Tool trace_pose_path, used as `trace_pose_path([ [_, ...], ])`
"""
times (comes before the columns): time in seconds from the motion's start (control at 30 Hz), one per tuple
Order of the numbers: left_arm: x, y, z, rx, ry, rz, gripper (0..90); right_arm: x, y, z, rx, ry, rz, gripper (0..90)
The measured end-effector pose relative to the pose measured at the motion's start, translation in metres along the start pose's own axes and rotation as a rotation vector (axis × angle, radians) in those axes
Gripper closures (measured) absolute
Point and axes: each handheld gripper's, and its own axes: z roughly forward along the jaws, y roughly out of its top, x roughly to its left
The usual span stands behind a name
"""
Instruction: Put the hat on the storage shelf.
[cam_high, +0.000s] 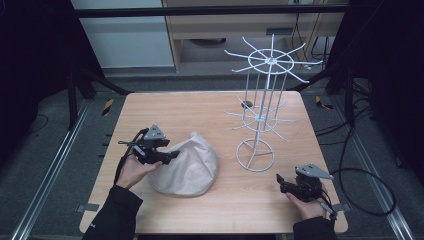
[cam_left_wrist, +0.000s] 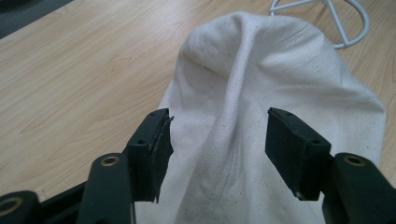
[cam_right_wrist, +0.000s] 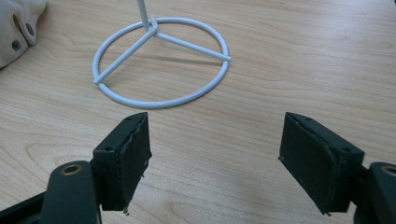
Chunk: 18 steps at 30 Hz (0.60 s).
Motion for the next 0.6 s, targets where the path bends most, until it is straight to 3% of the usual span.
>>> trace_pose_path([
  [0.3,-0.003,-0.001,0.009,0.048,0.002,0.039,44.7,0.000,0.000,0.000,0.004,0.006,-0.004,26.1],
  [0.6,-0.003,-0.004,0.022,0.086,-0.006,0.043,50.7,0.000,0.000,0.001,0.010,0.014,-0.002,26.5],
])
